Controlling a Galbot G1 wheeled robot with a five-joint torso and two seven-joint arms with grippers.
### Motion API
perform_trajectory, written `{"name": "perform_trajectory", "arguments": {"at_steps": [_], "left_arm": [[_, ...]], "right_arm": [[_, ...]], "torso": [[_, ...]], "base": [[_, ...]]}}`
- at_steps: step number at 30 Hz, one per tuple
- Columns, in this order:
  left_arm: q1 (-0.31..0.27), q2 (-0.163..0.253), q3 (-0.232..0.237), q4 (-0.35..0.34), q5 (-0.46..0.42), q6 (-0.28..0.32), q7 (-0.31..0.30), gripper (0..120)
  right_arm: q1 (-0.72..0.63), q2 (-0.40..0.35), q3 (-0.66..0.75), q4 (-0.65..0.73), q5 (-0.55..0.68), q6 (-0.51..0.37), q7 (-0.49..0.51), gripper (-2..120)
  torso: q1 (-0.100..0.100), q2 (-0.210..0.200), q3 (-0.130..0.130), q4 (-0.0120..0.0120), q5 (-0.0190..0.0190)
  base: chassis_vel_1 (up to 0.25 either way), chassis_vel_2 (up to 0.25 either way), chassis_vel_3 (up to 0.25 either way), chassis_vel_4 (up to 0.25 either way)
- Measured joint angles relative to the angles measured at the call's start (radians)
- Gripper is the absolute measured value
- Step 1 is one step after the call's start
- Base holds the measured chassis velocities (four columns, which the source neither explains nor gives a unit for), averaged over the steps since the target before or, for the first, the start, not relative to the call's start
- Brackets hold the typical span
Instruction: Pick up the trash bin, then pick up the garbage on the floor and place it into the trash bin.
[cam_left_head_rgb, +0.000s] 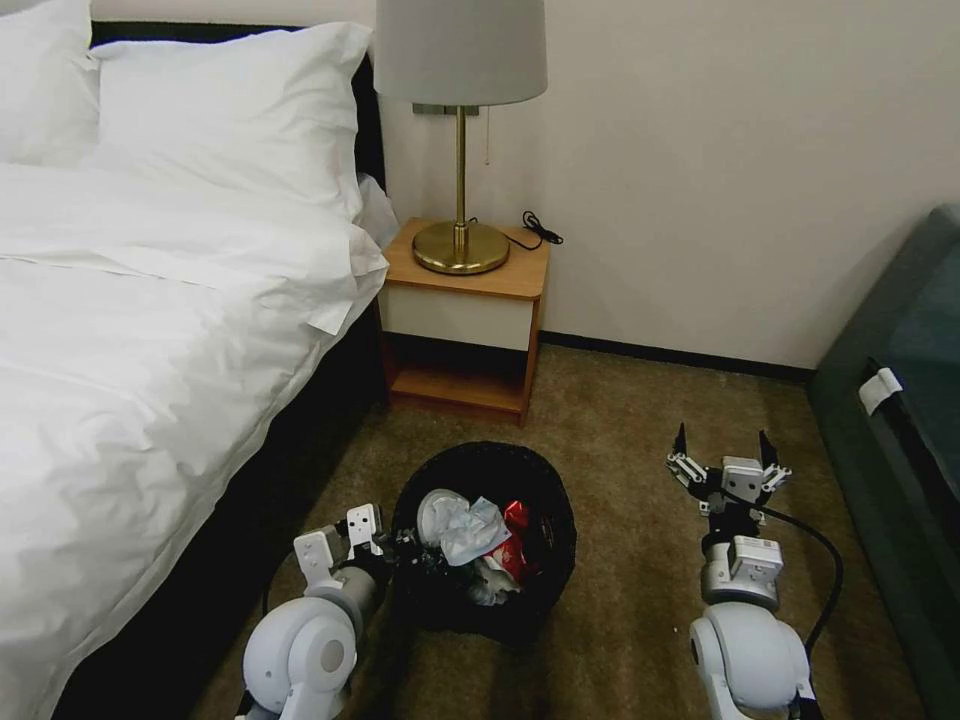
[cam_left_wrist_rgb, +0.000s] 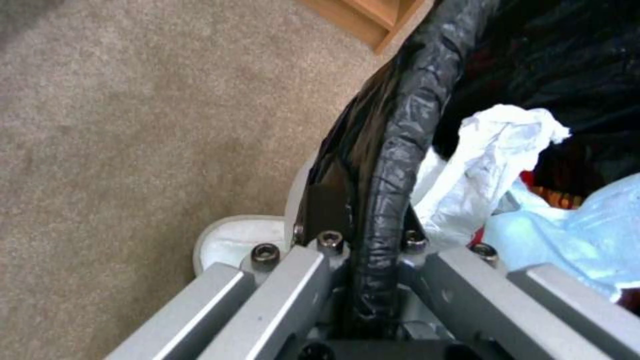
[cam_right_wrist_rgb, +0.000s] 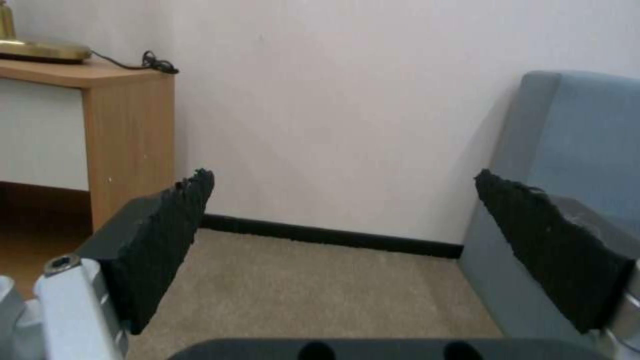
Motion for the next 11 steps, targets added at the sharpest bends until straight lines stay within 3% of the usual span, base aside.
{"name": "perform_trajectory", "arguments": {"at_steps": [11], "left_arm": [[-0.003,-0.001,-0.001,0.001,0.004,0.0,0.0,0]], "right_arm": [[-0.004,0.004,-0.001,0.0,-0.004,0.004,-0.001,100]], "torso": [[0.0,0.0,0.0,0.0,0.0]], "base": [[0.0,0.0,0.0,0.0]]}}
